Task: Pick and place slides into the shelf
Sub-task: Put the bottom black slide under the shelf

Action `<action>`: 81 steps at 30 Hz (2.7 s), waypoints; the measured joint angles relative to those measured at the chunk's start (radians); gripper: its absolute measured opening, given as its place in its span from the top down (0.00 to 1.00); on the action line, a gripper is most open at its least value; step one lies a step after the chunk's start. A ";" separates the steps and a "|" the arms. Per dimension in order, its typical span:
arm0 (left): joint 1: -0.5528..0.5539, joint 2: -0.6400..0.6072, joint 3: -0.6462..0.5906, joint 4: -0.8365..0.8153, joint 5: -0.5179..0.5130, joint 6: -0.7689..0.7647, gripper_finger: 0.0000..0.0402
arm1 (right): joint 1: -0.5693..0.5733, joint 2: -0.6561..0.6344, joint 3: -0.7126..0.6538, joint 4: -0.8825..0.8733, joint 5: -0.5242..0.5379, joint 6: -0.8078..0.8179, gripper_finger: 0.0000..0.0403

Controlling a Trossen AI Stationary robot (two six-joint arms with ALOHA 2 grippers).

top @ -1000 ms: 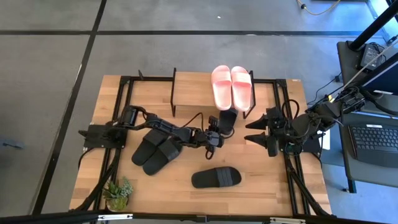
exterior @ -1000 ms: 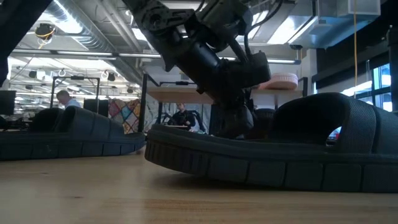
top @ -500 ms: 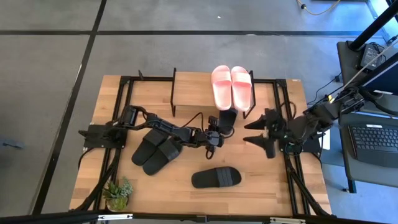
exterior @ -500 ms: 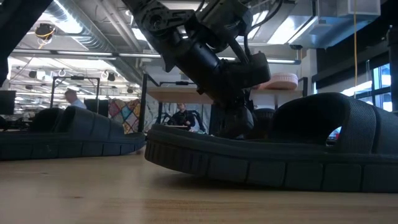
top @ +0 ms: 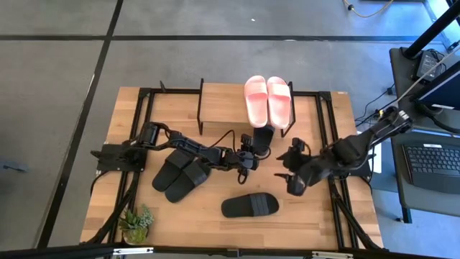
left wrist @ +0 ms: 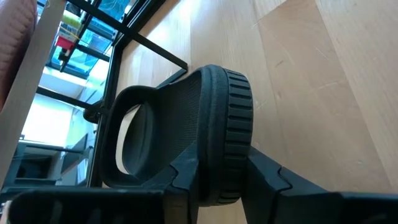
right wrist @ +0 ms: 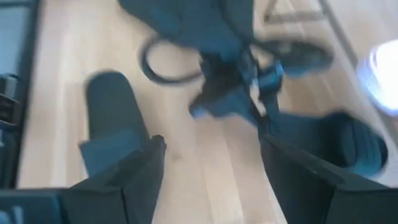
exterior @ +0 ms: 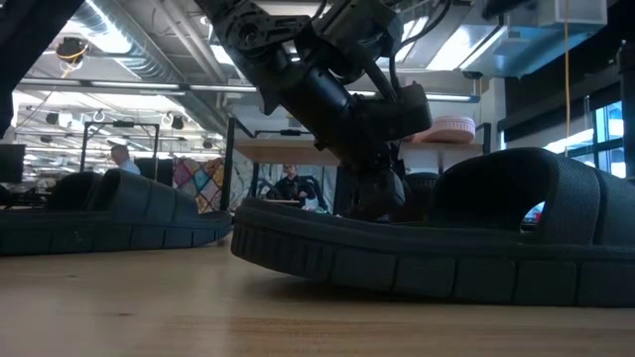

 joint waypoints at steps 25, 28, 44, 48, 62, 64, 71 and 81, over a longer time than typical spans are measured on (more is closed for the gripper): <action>-0.001 -0.001 -0.001 0.025 0.003 -0.006 0.80 | -0.050 0.429 -0.034 -0.110 0.260 -0.130 0.34; -0.001 -0.001 -0.001 0.025 0.005 -0.006 0.80 | -0.050 0.394 -0.106 -0.095 0.287 -0.072 0.34; -0.001 -0.001 -0.001 0.063 0.035 -0.006 0.80 | -0.073 0.093 -0.564 0.508 0.294 -0.319 0.34; -0.001 -0.001 -0.001 0.067 0.036 -0.006 0.80 | -0.098 0.103 -0.581 0.575 0.315 -0.427 0.34; 0.000 -0.001 -0.001 0.067 0.035 -0.006 0.80 | -0.176 0.103 -0.566 0.637 0.293 -0.547 0.34; 0.000 -0.001 -0.001 0.067 0.035 -0.006 0.80 | -0.180 0.103 -0.566 0.647 0.264 -0.562 0.34; 0.000 -0.001 -0.001 0.071 0.034 -0.006 0.80 | -0.194 0.104 -0.566 0.658 0.246 -0.588 0.34; 0.000 -0.001 -0.001 0.088 0.031 -0.006 0.80 | -0.241 0.104 -0.566 0.658 0.181 -0.589 0.36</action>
